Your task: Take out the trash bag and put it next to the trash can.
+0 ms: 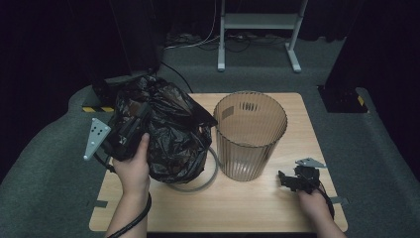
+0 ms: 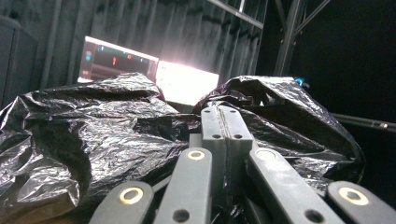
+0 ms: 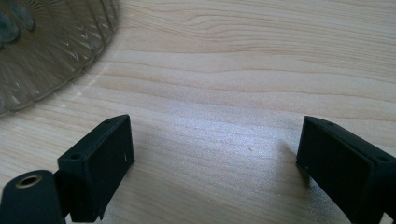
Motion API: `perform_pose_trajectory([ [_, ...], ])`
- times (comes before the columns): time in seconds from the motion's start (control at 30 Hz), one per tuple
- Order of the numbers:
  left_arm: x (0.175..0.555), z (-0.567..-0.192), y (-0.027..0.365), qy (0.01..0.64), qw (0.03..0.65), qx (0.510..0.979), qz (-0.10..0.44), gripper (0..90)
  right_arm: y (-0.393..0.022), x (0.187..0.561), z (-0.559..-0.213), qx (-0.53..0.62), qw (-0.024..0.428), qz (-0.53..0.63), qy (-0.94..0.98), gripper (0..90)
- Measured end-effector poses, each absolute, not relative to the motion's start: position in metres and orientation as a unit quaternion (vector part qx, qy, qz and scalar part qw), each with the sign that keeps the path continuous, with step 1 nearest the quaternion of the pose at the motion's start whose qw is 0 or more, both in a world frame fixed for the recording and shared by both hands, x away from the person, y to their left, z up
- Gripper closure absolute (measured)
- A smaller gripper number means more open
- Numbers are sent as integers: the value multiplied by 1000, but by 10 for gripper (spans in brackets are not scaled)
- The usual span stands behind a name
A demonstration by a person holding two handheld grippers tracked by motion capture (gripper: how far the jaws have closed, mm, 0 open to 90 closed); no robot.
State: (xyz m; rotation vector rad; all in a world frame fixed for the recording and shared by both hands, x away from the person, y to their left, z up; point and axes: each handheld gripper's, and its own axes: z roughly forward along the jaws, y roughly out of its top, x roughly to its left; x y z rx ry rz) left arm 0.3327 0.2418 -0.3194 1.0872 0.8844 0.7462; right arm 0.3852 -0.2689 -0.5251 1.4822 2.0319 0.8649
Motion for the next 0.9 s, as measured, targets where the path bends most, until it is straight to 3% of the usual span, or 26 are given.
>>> perform_pose_trajectory([
  [0.4, 343, -364, 252, 452, 650, 522, 317, 896, -268, 385, -525, 542, 238, 315, 742, 101],
  [0.9, 349, -377, 244, 469, 617, 553, 306, 895, -268, 388, -525, 531, 233, 318, 750, 98],
])
